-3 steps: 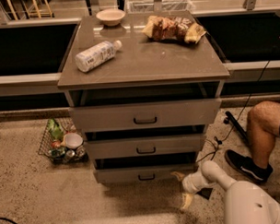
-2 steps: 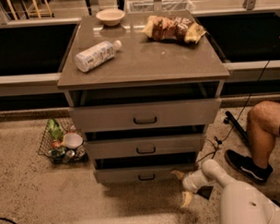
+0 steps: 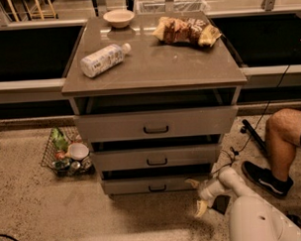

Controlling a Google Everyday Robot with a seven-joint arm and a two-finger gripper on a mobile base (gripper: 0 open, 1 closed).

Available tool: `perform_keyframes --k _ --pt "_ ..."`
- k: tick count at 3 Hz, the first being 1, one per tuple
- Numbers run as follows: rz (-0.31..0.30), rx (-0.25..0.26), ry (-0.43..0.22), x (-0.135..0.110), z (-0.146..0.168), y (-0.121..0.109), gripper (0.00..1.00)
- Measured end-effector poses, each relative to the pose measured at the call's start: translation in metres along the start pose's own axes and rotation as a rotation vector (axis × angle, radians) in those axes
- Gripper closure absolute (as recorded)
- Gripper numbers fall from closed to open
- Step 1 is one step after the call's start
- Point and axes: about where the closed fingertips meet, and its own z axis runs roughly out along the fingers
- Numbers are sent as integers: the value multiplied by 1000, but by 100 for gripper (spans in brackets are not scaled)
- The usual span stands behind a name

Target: Close bottom drawer

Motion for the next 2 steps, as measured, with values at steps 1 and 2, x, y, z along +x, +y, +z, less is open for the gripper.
perform_keyframes --k 1,2 --pt "3 5 -14 2 -1 -6 0" --pt "-19 -1 -47 -1 0 -2 0"
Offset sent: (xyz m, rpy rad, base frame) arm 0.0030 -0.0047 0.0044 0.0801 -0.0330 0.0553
